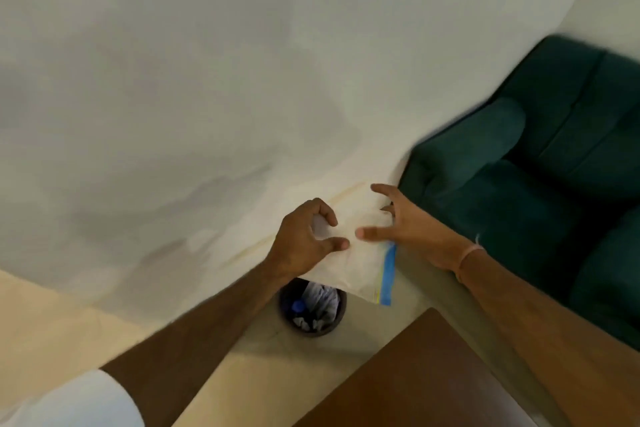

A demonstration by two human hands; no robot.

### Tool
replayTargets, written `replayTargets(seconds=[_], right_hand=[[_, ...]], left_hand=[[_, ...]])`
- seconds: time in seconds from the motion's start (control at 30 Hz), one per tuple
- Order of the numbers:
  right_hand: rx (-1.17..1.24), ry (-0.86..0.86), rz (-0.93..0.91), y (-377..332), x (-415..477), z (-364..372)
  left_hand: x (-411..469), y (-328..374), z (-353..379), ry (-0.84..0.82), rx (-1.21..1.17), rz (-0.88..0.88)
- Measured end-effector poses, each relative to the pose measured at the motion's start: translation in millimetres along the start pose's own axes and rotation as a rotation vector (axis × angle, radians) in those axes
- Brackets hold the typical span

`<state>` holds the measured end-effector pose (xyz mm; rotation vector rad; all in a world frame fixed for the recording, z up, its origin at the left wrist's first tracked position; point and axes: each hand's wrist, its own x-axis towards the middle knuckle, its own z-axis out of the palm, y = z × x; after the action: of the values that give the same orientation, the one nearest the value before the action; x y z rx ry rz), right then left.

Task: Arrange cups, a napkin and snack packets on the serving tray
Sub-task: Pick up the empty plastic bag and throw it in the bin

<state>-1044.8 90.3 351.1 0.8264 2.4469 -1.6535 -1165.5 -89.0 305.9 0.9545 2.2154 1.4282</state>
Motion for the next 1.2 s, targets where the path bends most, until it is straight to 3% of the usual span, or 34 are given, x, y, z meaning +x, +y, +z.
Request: replayTargets(seconds=[0.1, 0.23, 0.5, 0.67, 0.9, 1.03, 1.2], right_hand=[[-0.425, 0.023, -0.062, 56, 77, 58], [-0.644, 0.022, -0.140, 148, 166, 136], [-0.781, -0.080, -0.102, 350, 283, 272], [-0.791, -0.164, 0.003, 448, 318, 338], [-0.856, -0.254, 0.177, 510, 338, 377], [-0.807, -0.269, 0.221, 503, 341, 370], [-0.801, -0.222, 0.140, 456, 331, 338]], left_hand=[[23, -101, 15, 0.003, 0.078, -0.074], [50, -234, 38, -0.181, 0.214, -0.083], [57, -472, 129, -0.415, 0.562, -0.156], [46, -571, 181, -0.533, 0.765, -0.202], [42, -626, 222, -0.648, 1.008, -0.228], [47, -615, 221, -0.670, 0.880, -0.283], [59, -570, 190, -0.589, 0.764, -0.144]])
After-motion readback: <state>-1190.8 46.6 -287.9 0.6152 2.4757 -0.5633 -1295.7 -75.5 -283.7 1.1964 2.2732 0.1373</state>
